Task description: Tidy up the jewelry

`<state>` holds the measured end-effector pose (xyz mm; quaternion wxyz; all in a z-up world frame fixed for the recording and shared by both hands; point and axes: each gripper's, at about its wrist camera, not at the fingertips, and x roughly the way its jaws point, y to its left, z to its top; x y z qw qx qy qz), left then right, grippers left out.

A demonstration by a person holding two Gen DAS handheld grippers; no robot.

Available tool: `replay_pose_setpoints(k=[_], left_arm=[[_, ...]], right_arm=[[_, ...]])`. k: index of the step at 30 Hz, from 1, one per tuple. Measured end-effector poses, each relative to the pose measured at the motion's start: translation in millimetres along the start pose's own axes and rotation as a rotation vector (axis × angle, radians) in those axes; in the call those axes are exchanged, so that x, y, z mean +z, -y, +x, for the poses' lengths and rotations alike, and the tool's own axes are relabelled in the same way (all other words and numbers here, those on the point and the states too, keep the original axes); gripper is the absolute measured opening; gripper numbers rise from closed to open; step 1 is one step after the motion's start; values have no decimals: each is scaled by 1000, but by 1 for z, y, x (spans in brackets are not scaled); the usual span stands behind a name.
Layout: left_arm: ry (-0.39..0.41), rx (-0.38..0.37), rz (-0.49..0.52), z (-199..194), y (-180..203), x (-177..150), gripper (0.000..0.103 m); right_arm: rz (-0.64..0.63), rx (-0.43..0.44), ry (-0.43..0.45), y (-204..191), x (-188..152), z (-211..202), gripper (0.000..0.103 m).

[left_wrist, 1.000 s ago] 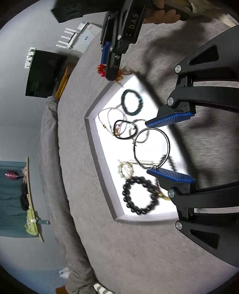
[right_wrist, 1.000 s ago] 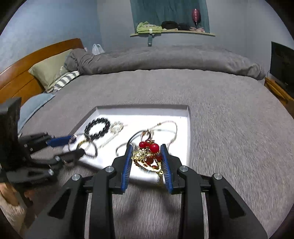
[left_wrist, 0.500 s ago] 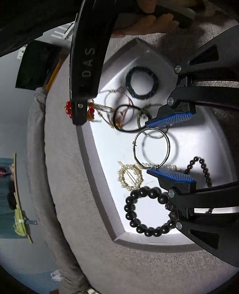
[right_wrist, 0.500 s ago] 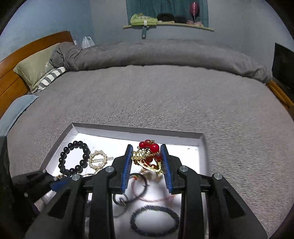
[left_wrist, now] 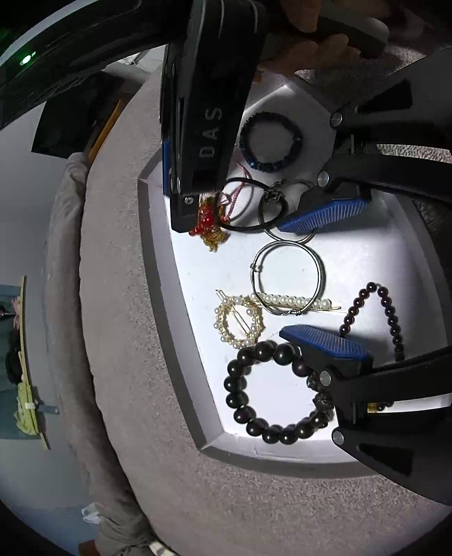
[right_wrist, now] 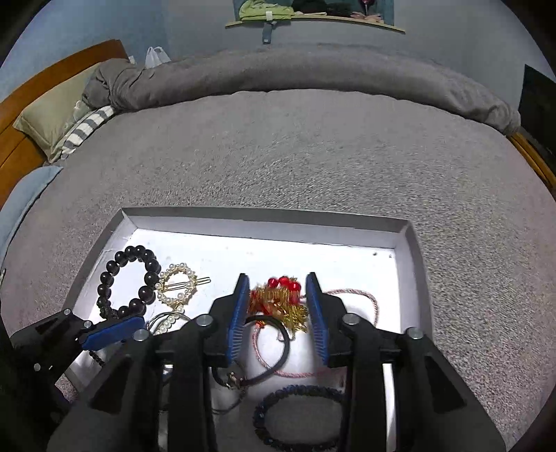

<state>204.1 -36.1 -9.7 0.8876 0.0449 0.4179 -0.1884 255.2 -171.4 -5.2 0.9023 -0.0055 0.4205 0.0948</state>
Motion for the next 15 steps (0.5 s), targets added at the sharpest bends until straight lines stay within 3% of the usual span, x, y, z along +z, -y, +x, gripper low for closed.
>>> replay_pose_setpoints(k=[7,15], left_arm=[[31,-7,-25,-29,2,-11,69],[50,-11,-66,-73,7,-42,70]], right_arm=[[32,-4,51,12,-17,-40,47],[69,10,67,19,-57,-91,48]])
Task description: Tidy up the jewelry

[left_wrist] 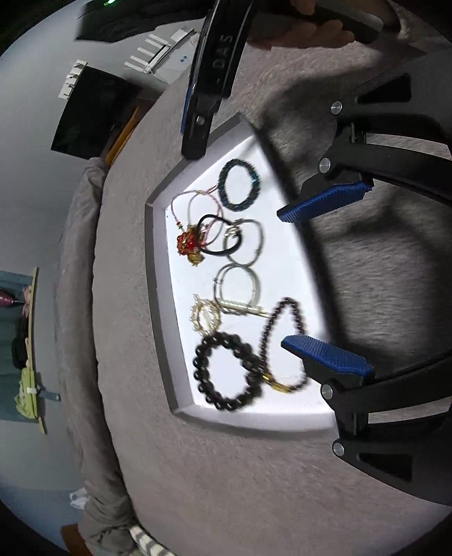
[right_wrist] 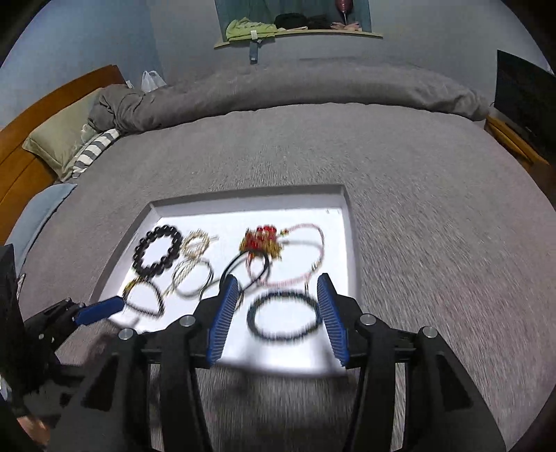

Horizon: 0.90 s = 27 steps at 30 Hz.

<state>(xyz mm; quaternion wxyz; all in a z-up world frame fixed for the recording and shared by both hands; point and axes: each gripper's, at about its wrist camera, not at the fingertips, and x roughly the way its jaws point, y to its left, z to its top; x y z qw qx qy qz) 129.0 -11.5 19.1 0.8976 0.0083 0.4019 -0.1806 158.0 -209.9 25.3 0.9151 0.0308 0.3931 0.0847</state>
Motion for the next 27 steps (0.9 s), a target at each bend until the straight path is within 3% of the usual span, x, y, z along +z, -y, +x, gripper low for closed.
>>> replay_pose_setpoints(k=[7,9,14,18,21,27], left_arm=[[33,47,-30,-33,2,-30,74],[48,73,-33,-40,1,-38,79],[44,124,-21,-40,-2,-52,86],[41,150,-16,-38,-6,-58,92],[55,159,0,-41,-6,-57,94],[94,170,-4,-43,-11,-54,95]], right_arm=[[-15,-10,43,-8,-38,-36,49],[-6,-15,59,-9,-51,-42,59],[-25,-45,56,-8,-73,-37,69],[-39,-77,69,-5,-82,-32,92],[-56,-98,88,-4,-86,-32,97],[-76,-112,136,-7,-88,-31,97]])
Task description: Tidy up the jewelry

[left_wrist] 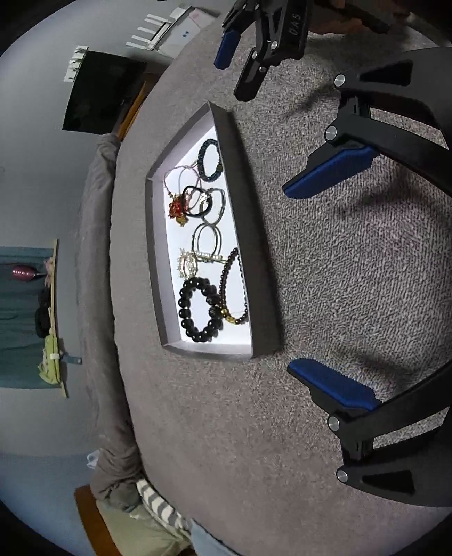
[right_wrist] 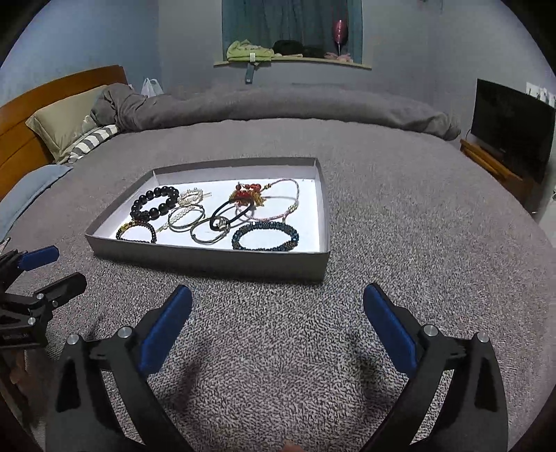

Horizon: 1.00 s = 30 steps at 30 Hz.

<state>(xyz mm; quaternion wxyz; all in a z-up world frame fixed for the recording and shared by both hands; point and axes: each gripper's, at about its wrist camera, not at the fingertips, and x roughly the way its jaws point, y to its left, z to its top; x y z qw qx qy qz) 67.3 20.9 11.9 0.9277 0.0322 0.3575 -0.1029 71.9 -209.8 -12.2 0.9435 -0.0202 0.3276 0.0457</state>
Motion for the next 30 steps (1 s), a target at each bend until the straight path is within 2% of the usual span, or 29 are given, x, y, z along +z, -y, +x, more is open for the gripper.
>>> replay_pose_setpoints(k=[3,11,30], left_arm=[[9,37,4,4,-2,-1,95],[27,55,32,7,2,-3,95],[20,43,35,7,3,-5,95]], right_arm=[[-9,-8,18,-2,-2,1,97],[-16,-25,7,-4,-6,12,97],[-12,-30,-2,-3,-8,16,97]])
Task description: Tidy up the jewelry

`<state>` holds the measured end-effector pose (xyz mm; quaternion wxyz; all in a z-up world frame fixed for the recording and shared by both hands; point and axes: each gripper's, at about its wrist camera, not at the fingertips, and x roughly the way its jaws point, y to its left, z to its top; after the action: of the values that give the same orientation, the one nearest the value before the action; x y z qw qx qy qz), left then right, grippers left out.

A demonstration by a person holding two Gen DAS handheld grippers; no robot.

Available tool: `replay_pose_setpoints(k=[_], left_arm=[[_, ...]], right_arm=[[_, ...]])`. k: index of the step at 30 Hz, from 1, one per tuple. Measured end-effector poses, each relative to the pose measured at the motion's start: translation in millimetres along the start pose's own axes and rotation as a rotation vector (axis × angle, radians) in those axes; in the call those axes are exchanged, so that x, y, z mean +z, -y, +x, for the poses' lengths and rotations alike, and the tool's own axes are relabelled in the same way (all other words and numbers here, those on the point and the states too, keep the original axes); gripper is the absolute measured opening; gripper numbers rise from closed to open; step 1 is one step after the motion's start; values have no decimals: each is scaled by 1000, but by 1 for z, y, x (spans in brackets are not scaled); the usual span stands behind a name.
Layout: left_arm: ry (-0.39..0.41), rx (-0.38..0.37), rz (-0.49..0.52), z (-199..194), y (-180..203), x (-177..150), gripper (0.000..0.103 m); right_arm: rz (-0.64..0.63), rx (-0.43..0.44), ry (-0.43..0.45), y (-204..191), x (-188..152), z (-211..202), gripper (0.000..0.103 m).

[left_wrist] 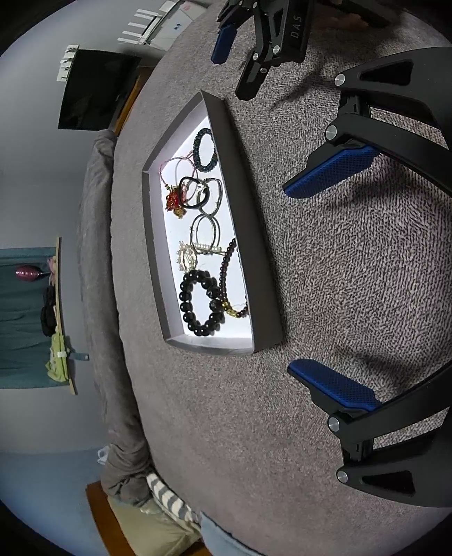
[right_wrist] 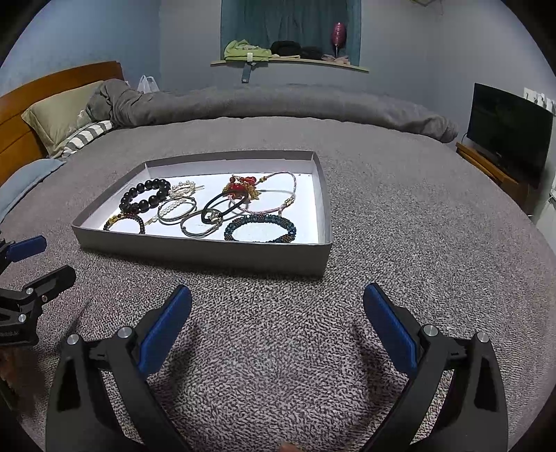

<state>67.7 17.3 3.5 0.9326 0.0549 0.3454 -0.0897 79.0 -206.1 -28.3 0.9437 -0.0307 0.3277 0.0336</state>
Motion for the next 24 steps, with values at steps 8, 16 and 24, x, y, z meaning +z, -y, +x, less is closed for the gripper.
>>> replay_pose_setpoints(k=[8,16,24], left_arm=[[0,1,1,1,1,0,95],[0,2,0,0,1,-1,95],[-1,1,2,0,1,-1,95]], right_arm=[[0,-1,1,0,0,-1,97],[-2,-1,1,0,0,-3,97],[-2,-2,2,0,0,-3,97]])
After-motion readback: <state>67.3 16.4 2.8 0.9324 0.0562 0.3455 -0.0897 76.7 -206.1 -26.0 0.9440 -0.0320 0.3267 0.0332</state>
